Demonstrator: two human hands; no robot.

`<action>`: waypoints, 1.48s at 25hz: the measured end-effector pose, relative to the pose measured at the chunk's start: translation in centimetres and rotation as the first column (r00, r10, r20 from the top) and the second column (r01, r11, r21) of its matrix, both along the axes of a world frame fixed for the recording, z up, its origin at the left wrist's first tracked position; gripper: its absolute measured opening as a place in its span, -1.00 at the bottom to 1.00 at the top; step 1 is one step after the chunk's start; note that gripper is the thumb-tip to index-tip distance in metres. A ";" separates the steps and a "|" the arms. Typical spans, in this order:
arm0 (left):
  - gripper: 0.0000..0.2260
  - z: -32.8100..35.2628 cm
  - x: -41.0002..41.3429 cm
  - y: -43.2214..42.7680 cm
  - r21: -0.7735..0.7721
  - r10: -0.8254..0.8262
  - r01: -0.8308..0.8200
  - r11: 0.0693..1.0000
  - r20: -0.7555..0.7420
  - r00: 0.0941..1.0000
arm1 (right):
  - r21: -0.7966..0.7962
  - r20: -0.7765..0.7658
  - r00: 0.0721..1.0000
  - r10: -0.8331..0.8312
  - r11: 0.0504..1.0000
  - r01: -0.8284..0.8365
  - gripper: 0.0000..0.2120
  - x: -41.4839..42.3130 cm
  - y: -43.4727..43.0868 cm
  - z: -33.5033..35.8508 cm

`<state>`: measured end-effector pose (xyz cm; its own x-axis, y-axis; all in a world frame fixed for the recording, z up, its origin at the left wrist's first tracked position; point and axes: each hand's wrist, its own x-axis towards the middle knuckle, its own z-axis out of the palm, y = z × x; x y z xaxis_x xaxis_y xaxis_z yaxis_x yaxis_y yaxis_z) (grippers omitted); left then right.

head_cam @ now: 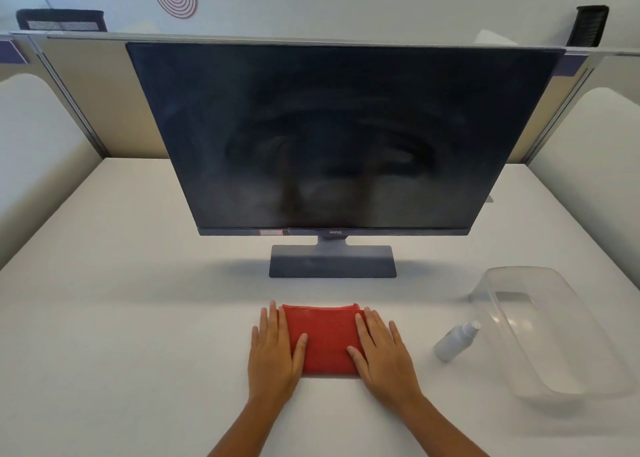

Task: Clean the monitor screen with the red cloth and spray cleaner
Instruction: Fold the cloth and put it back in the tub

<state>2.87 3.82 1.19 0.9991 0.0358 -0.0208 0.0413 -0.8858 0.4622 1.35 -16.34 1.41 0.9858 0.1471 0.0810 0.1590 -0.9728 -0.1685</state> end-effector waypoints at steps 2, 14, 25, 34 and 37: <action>-0.38 0.8 0.0 0.2 -0.042 0.114 -0.114 0.993 -0.003 0.993 | 0.023 0.027 0.999 -0.022 1.000 0.021 -0.38 0.0 0.1 0.5; -0.32 6.2 1.9 -0.5 -0.616 0.147 -0.472 0.630 -0.502 0.852 | 0.038 0.121 0.949 0.292 0.954 -0.298 -0.15 -1.7 5.0 1.8; -0.70 9.1 4.5 -4.2 -0.839 0.119 -0.306 0.449 -0.284 0.952 | 0.870 0.039 0.973 -0.229 0.486 0.079 -0.86 1.6 -1.4 14.3; -0.65 1.6 3.9 -6.7 -0.361 -0.083 0.070 0.930 -0.023 0.996 | 0.926 0.200 0.601 -0.774 0.349 0.141 -0.94 -2.8 -20.5 21.5; -0.61 0.3 4.0 -7.5 -0.241 -0.134 0.131 0.962 0.004 0.991 | 0.612 0.478 0.524 -0.705 0.695 0.377 -0.82 -3.5 -22.8 17.7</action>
<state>6.87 -3.66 1.47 0.9943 -0.1041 -0.0243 -0.0620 -0.7468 0.6621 -2.11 -39.17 19.16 0.5105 -0.6037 0.6122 -0.1544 -0.7648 -0.6254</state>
